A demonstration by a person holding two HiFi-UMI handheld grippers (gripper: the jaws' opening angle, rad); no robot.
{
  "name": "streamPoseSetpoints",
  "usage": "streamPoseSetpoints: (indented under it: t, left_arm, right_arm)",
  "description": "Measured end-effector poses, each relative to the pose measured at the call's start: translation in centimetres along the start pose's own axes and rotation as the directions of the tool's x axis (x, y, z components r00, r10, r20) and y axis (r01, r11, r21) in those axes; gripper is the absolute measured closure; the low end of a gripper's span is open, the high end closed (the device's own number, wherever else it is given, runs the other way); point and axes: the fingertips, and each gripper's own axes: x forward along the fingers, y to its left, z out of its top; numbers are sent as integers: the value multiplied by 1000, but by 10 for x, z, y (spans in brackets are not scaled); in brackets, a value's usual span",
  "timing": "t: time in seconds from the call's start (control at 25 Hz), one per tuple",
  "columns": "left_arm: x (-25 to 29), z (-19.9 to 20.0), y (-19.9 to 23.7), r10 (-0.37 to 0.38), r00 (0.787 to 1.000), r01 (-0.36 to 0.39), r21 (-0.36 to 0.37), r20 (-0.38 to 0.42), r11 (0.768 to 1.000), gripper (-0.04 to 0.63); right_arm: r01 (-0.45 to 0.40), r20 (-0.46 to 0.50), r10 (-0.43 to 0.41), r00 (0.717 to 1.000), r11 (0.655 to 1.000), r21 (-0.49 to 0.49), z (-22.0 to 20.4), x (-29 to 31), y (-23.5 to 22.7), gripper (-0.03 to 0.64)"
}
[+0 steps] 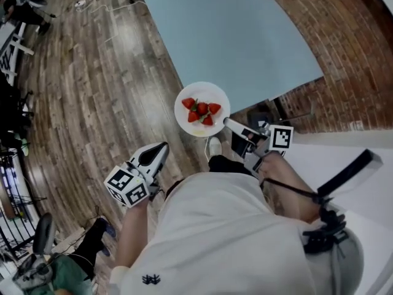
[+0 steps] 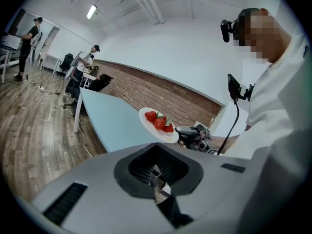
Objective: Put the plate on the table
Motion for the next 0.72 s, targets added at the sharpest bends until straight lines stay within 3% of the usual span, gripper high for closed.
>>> streamPoseSetpoints:
  t: [0.2,0.4,0.72]
  left_arm:
    - [57,42,19,-24,1000,24,19,-5,1000,594]
    - [85,64,38,-111,993,112,32,-37,993,595]
    - [111,77,74,-251,956,262,59,-150,963,595]
  right_arm:
    - [16,28,-15,999,999,-32,67,7,-20,601]
    - [51,108,-50,993,999,-8,104,20,-33,601]
    - [125,280,-129,951,992,30,155,24,-67,601]
